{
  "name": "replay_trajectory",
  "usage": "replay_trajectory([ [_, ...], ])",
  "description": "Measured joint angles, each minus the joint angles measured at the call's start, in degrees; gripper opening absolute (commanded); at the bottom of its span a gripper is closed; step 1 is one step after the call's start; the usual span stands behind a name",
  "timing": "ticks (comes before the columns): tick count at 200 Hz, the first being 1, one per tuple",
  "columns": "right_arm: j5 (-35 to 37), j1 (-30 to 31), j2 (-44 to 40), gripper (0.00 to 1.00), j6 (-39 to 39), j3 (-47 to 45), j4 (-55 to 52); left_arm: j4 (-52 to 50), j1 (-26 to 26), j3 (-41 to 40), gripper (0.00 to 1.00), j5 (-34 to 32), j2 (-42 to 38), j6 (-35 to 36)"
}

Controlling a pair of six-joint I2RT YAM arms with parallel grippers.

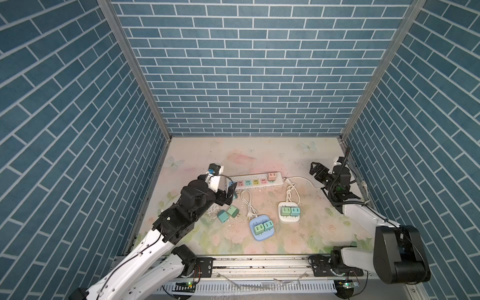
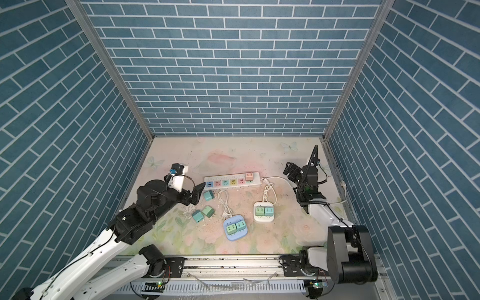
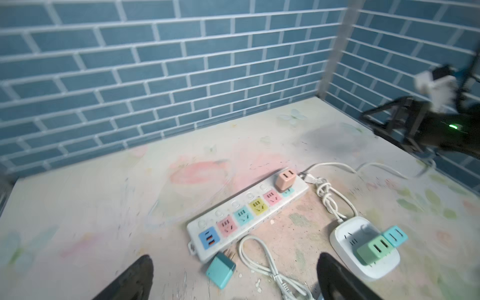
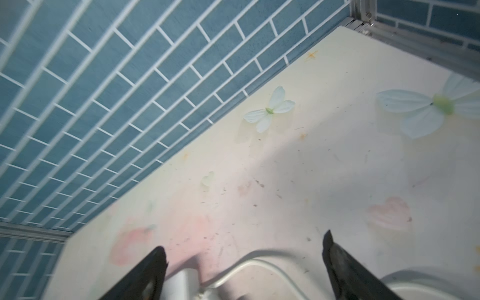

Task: Insert plugs into power strip
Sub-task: Pick up the plug from the center of the table.

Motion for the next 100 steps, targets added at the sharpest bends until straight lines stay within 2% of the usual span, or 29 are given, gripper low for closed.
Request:
replay_trajectory([
  [17,-6.25,-0.79,-4.74,0.98,5.53,-1.95,0.66,-4.76,0.00,-0.35,0.99,-8.20,-3.48,-9.68],
  [36,-11.32,-1.53,-8.20,0.97,9.84,-3.41,0.81,-8.63,0.00,-2.86,1.00,-14.49,-8.33,-16.46],
  [53,-14.97,-1.64,-8.98,0.98,11.54,-3.76,1.62,-11.28,0.02,-5.51,0.99,-18.51,-12.63,-19.34],
  [74,-20.81,-1.66,-7.41,0.99,13.03,-5.73,8.22,-16.06,0.04,-6.29,1.00,-24.33,-13.86,-22.53],
  [100,-30.67,-0.85,0.39,0.99,13.86,-3.80,10.38,-20.02,0.13,-7.67,1.00,-30.73,-11.82,-24.15],
])
